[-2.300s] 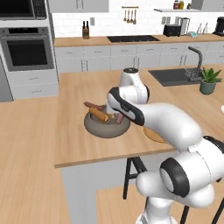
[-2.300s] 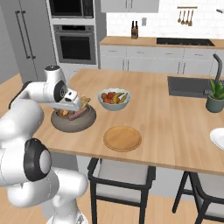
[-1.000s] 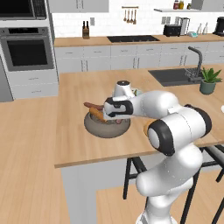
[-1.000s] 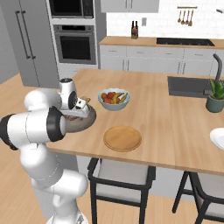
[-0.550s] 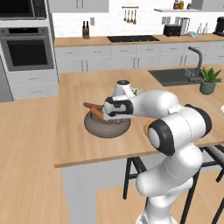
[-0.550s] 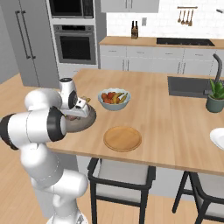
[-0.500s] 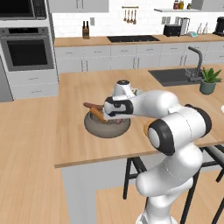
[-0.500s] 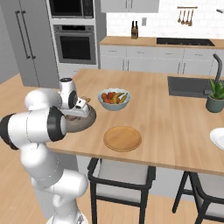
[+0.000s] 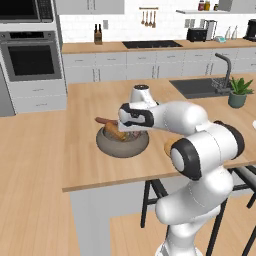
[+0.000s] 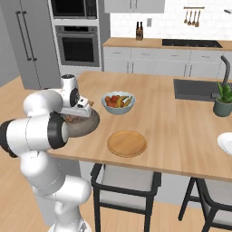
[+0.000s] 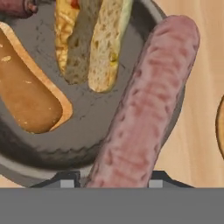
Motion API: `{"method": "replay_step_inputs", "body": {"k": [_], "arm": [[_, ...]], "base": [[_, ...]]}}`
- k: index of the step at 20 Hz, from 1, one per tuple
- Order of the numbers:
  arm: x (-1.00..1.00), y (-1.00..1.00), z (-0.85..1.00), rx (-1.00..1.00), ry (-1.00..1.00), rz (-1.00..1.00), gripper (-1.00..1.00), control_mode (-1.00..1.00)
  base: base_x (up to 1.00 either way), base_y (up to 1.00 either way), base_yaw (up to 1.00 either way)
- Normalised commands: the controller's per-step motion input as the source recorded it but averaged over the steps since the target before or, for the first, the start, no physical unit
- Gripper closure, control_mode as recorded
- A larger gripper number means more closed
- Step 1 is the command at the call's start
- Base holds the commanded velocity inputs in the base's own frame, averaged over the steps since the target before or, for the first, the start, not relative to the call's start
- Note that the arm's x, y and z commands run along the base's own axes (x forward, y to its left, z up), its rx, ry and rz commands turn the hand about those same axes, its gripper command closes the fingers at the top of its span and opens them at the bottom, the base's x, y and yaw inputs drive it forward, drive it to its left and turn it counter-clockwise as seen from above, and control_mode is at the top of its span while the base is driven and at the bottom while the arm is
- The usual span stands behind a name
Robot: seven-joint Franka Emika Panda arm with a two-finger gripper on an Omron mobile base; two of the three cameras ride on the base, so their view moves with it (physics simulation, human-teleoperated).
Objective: Place one bun and one sausage from the bowl on each plate.
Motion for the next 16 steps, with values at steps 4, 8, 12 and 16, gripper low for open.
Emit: {"method": "replay_step_inputs", "body": {"k": [4,8,12,16], "arm": [[-0.88,-0.13,0.25,0.00,-0.08,0.00,1.00,-1.00],[-0.92,-0.39,0.09,0.00,-0.11,0.00,1.00,-1.00],[-0.27,-0.48,0.01,0.00,-0.01,-0.02,1.00,-1.00],[0.27,-0.52,0.00,0.00,0.02,-0.02,1.00,-1.00]], "base": [[0.00,0.00,0.00],[0.00,0.00,0.00],[0.00,0.00,0.00],[0.00,0.00,0.00]]}}
